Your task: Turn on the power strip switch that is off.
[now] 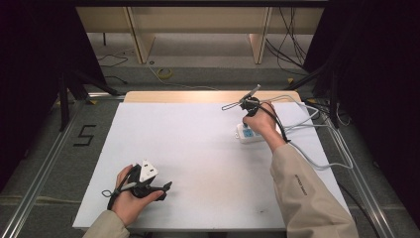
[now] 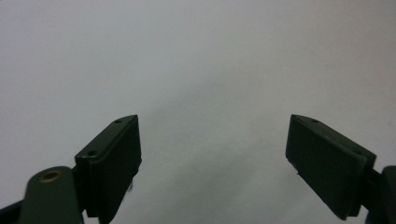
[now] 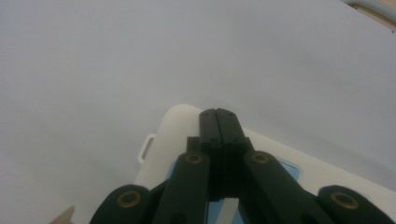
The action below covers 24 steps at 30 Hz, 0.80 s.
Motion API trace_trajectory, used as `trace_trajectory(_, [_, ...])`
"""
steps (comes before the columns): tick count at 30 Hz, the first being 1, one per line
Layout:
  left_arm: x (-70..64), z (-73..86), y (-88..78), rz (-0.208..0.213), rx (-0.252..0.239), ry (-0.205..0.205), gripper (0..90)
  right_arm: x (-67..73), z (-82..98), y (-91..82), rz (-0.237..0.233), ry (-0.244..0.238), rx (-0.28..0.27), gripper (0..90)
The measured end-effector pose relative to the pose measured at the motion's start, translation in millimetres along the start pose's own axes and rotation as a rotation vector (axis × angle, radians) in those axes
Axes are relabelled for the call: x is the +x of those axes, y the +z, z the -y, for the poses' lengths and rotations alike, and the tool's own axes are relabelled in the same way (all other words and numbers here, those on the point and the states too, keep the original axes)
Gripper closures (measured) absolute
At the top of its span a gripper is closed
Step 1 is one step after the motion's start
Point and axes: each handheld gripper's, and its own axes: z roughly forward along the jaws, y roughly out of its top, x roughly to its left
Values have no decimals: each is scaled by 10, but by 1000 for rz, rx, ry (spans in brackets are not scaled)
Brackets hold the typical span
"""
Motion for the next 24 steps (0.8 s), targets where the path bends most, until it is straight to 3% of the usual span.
trace_trajectory(24, [-7, -1, 4, 0, 1, 2, 179, -3, 0, 27, -4, 27, 11, 900])
